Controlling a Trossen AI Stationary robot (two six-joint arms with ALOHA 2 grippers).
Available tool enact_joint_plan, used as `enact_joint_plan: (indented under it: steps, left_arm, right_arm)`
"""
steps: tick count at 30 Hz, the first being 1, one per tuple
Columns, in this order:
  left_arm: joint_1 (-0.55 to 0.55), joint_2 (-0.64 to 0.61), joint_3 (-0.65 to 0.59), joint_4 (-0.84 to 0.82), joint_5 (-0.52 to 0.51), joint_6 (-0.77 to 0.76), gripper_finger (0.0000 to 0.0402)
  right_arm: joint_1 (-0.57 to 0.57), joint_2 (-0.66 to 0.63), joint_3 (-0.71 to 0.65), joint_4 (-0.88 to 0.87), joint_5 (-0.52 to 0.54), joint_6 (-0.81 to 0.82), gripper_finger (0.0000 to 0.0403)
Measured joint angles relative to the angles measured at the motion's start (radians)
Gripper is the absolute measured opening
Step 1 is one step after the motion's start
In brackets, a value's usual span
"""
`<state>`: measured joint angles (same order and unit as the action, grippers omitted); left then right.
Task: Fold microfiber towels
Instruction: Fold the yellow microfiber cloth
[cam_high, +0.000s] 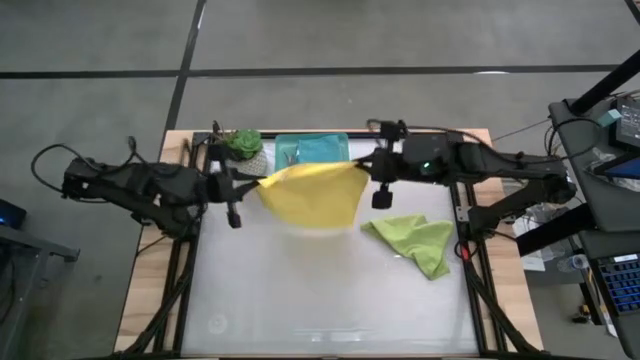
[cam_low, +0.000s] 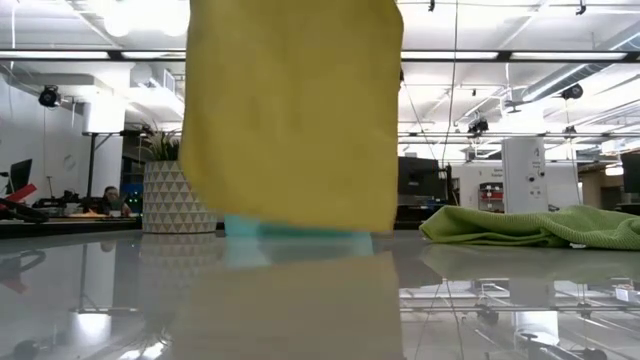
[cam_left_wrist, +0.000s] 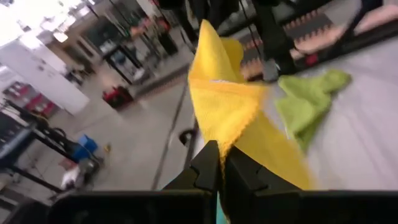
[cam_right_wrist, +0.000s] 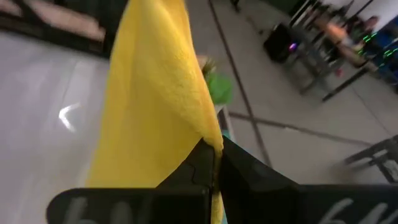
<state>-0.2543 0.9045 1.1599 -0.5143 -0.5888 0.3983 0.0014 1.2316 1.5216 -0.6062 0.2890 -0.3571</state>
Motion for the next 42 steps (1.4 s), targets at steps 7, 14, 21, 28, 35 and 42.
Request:
enact_joint_plan:
  steps: [7, 14, 21, 28, 35, 42]
  left_arm:
    - [-0.013, -0.035, -0.004, 0.016, 0.057, -0.077, 0.0]
    - [-0.112, 0.063, -0.084, -0.003, 0.195, -0.265, 0.0]
    - [-0.255, 0.229, -0.172, 0.014, 0.214, -0.531, 0.0]
    - [-0.352, 0.439, -0.189, 0.118, 0.293, -0.705, 0.0]
    - [-0.365, 0.557, -0.189, 0.185, 0.406, -0.784, 0.0]
    - [-0.332, 0.564, -0.255, 0.158, 0.37, -0.787, 0.0]
  right_arm:
    - [0.018, -0.002, 0.062, -0.108, -0.124, 0.085, 0.0009]
    - [0.112, 0.029, -0.039, -0.208, -0.237, 0.247, 0.0009]
    - [0.266, 0.085, -0.211, -0.184, -0.247, 0.436, 0.0009]
    - [0.391, 0.216, -0.325, -0.029, -0.45, 0.573, 0.0009]
    - [0.424, 0.35, -0.329, -0.008, -0.555, 0.576, 0.0009]
    - [0.343, 0.364, -0.316, -0.018, -0.543, 0.41, 0.0009]
